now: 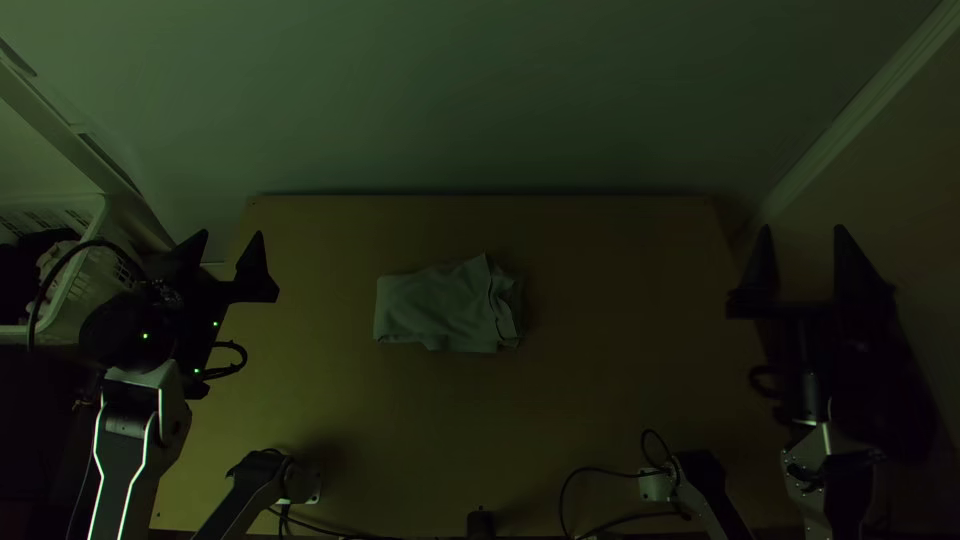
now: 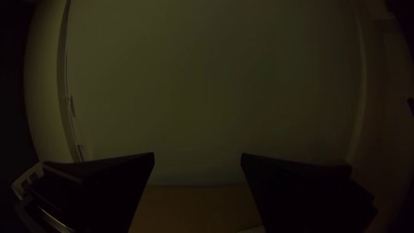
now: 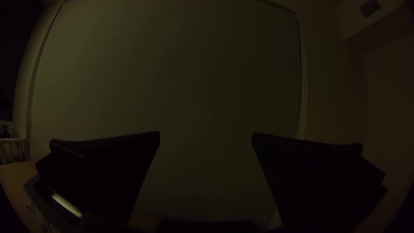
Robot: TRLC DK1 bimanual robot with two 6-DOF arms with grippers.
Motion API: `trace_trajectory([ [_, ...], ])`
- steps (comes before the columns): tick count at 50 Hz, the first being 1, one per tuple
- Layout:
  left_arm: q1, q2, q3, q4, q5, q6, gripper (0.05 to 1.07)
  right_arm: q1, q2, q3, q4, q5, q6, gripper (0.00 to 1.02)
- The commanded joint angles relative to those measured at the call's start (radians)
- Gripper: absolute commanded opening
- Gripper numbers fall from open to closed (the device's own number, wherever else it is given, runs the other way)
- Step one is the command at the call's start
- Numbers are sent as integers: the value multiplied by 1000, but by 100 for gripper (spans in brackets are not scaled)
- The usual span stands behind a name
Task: Fold the t-shirt
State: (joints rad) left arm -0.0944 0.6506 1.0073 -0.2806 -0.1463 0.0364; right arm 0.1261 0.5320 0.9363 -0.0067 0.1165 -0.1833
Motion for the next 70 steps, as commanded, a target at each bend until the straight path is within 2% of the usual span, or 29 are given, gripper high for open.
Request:
trace_trajectory([
  [1, 33, -111, -115, 90, -10, 25, 102, 14, -64, -60, 40, 3, 8, 98],
  [11, 56, -325, -345, 244, -26, 0, 102, 63, -239, -292, 218, -32, -10, 98],
  [15, 61, -402, -434, 288, -41, -3, 102, 98, -299, -370, 223, -31, -2, 97],
  [24, 70, -549, -625, 345, -45, -1, 102, 104, -441, -554, 225, -32, 1, 97],
  [30, 70, -654, -740, 324, -41, 2, 102, 112, -535, -677, 217, -32, 2, 97],
  [35, 87, -657, -794, 317, -53, -21, 102, 106, -537, -737, 221, -29, 28, 97],
  [47, 82, -655, -981, 334, -52, -55, 102, 119, -538, -929, 254, -31, 31, 97],
  [60, 144, -651, -1007, 310, -29, -47, 102, 113, -535, -932, 16, -31, 157, 98],
  [70, 144, -652, -1007, 311, -27, -47, 102, 109, -535, -930, 10, -32, 173, 98],
])
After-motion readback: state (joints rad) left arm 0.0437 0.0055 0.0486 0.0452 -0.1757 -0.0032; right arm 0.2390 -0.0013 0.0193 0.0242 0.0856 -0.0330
